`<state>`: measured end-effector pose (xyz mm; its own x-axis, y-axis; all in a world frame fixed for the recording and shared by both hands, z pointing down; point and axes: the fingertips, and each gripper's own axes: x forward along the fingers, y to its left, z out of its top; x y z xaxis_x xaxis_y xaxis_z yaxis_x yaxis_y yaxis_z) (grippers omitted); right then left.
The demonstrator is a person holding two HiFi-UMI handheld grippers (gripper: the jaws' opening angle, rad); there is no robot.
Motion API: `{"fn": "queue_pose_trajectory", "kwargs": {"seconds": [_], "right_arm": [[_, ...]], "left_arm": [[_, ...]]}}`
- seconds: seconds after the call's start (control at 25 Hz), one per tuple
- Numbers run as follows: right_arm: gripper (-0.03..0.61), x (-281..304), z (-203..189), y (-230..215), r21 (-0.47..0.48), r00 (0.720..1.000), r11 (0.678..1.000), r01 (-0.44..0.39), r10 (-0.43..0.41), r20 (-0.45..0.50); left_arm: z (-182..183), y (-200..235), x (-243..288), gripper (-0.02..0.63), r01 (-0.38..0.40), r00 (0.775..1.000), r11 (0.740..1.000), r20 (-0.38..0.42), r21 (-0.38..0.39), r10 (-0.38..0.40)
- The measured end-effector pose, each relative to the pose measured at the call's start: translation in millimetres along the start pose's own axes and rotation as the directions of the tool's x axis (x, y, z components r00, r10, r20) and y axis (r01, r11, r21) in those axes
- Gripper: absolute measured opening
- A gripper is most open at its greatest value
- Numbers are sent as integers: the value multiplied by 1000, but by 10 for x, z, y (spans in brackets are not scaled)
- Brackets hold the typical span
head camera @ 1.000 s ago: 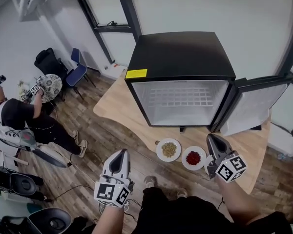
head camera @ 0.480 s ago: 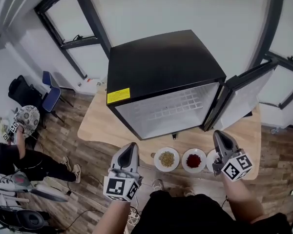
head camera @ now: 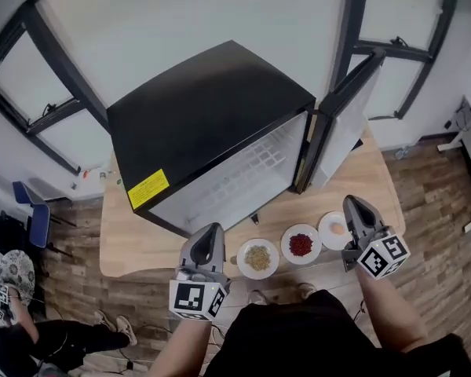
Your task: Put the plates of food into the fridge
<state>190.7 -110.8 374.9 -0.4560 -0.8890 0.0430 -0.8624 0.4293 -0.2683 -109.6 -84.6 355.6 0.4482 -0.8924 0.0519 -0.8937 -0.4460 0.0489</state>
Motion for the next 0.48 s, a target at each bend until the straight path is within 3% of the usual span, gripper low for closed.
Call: {"fn": "queue_pose_trajectory", "kwargs": {"seconds": [0.12, 0.28, 0.48], "right_arm": [[23, -223, -49, -35, 12, 995, 995, 96, -96, 30], [23, -601, -106, -75, 50, 972, 974, 222, -225, 65], [23, -1048, -243, -207, 122, 935, 934, 336, -346, 78]], "left_arm": [[-26, -116, 142, 6, 92, 996, 995, -2, 40, -92], [-25, -339, 317, 5, 233, 972, 970, 6, 65, -234], [-162, -536, 503, 5, 319, 948, 944, -13, 84, -319]]}}
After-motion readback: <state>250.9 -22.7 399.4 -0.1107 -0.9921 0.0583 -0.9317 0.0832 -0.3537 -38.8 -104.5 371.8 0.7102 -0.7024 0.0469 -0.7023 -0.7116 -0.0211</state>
